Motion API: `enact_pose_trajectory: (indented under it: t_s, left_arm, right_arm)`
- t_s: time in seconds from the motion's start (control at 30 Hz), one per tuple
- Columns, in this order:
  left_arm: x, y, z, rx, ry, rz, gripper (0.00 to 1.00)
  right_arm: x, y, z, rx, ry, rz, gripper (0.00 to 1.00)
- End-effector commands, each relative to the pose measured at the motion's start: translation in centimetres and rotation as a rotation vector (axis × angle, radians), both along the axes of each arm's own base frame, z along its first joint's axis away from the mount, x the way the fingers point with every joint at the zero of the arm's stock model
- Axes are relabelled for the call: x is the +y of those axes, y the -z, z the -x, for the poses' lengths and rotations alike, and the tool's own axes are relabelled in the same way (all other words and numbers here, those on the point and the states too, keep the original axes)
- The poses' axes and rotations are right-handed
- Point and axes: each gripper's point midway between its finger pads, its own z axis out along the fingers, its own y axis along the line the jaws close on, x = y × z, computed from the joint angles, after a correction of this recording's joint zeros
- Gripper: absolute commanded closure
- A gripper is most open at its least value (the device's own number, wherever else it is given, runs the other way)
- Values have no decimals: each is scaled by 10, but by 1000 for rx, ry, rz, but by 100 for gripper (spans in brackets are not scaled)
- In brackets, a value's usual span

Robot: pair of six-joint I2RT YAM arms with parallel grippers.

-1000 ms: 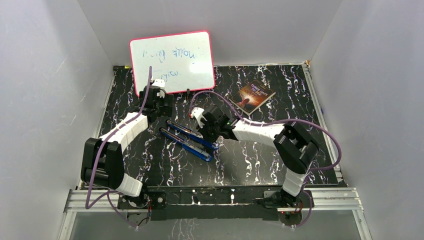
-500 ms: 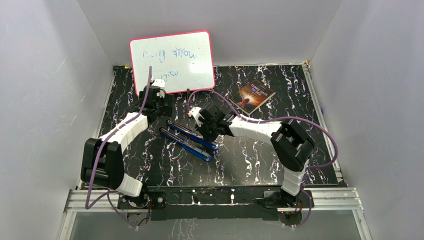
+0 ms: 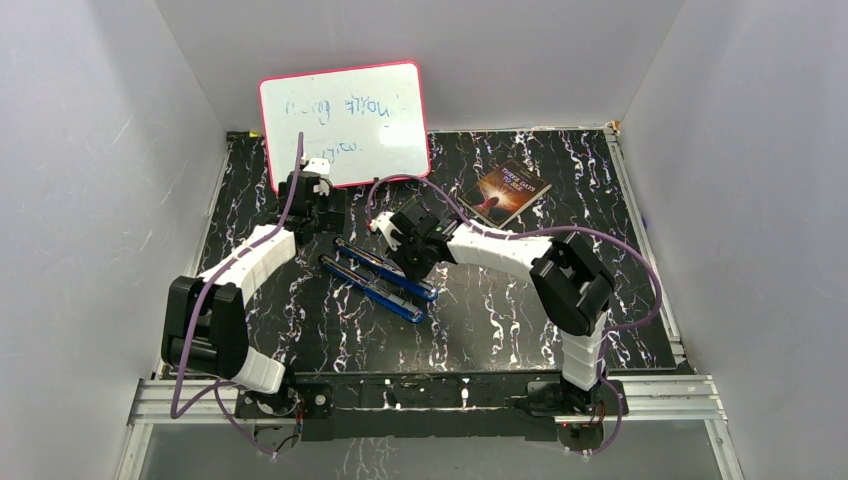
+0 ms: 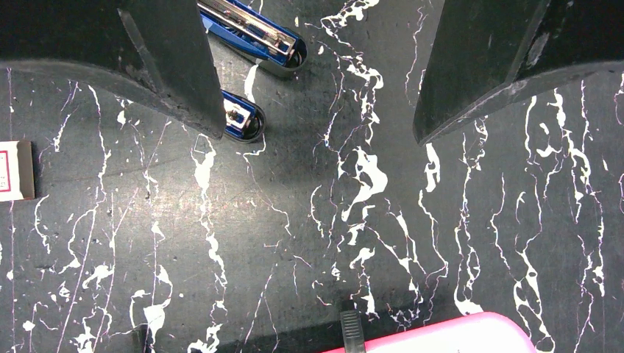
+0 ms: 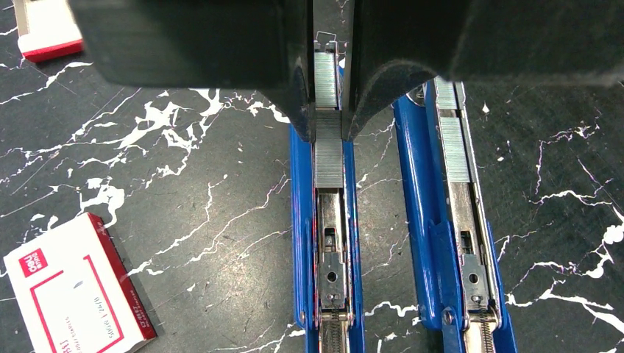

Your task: Load the staples into the stapler

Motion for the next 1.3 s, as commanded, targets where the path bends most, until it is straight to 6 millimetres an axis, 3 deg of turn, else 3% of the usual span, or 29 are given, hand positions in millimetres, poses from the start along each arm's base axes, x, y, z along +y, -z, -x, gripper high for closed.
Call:
enact_pose_trajectory:
  t_s: [0.0, 0.2, 0.43, 0.8, 1.07, 1.2, 1.27]
  left_arm:
    - [1, -22, -1, -66, -5, 20, 2]
    - [1, -21, -1, -65, -5, 19, 2]
    - [1, -22, -1, -65, -5, 20, 2]
    - [1, -22, -1, -67, -8, 25, 2]
    - [-2, -39, -3, -103, -36, 77, 2]
    - [-6, -49, -4, -128, -49, 129, 2]
    - [-7, -65, -4, -166, -64, 179, 2]
  right_arm:
    - [-11, 7, 1, 30, 2, 64, 100]
    - [-11, 6, 1, 23, 3, 50, 75]
    - [-2, -13, -2, -26, 7, -51, 60]
    - [11, -80, -21, -207, 63, -377, 49]
    - [3, -70, -20, -239, 71, -402, 48]
    - [2, -74, -5, -235, -5, -442, 49]
    - [1, -76, 9, -218, -46, -450, 50]
